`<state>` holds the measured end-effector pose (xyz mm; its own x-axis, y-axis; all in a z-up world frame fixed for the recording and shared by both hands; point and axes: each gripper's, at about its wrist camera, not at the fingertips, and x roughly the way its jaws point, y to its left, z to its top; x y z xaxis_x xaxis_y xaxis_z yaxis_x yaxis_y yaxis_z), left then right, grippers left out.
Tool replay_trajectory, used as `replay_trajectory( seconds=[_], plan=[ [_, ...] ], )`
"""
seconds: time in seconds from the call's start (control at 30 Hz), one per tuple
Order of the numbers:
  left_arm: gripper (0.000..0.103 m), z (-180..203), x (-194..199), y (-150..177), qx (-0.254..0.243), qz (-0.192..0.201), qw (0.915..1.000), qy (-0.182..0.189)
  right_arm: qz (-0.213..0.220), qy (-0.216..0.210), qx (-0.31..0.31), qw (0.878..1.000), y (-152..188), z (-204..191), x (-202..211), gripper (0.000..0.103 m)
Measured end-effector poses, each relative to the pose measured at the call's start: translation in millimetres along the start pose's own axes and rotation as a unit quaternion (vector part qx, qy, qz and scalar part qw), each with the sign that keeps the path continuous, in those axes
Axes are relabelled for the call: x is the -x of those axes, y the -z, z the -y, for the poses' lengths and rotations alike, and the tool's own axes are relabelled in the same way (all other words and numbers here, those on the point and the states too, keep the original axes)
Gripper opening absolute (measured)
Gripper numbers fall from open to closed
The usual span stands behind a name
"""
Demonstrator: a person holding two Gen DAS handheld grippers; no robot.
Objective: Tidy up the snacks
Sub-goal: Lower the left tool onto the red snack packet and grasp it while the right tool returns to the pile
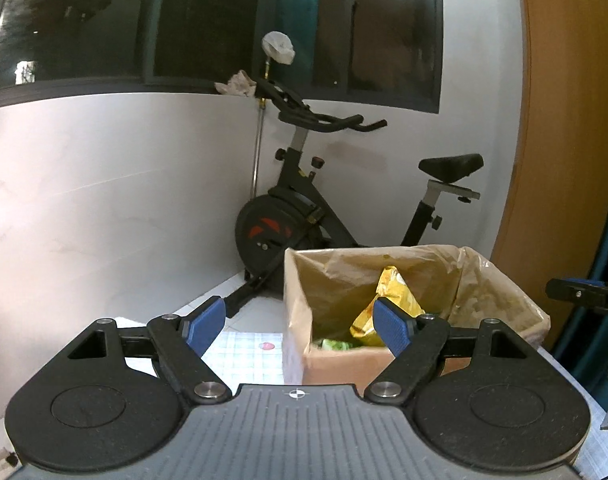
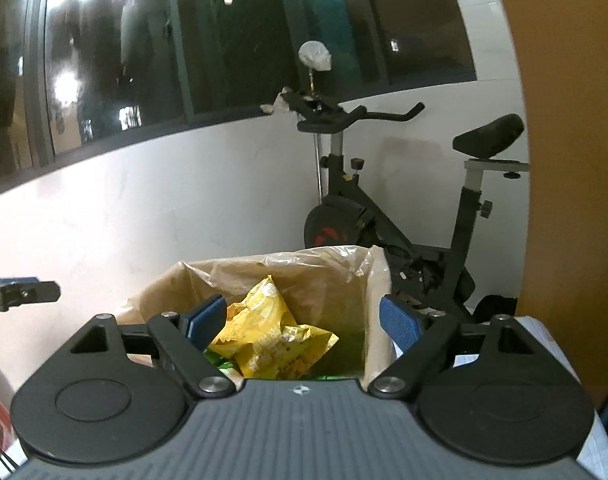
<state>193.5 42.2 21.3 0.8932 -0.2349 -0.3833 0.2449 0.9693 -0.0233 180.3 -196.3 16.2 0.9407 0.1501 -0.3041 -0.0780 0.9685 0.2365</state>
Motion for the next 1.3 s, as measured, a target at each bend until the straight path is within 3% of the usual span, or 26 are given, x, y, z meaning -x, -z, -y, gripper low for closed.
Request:
replay_trajectory(
  seconds=[0.2,0.5,0.7,1.0,1.3],
  plan=[
    [0.082,9,18,36,0.000,-0.017,0.9999,0.001,0.004,0.005,-0.012,1.000,18,-2,23,0.086],
    [0.082,42,17,117,0.010,-0.071,0.9963,0.048,-0.020,0.018,0.006,1.000,70,-14,37,0.086],
    [0.081,70,7,161,-0.025,-0.104,0.9918,0.070,-0.031,0.033,0.005,0.999,102,-9,47,0.086],
    [0.081,99,-5,201,-0.064,-0.161,0.9764,0.129,-0.054,0.066,-0.027,0.996,134,18,56,0.086],
    [0.080,117,-24,226,-0.099,-0.220,0.9595,0.146,-0.063,0.071,-0.047,0.994,143,31,61,0.086]
  ],
)
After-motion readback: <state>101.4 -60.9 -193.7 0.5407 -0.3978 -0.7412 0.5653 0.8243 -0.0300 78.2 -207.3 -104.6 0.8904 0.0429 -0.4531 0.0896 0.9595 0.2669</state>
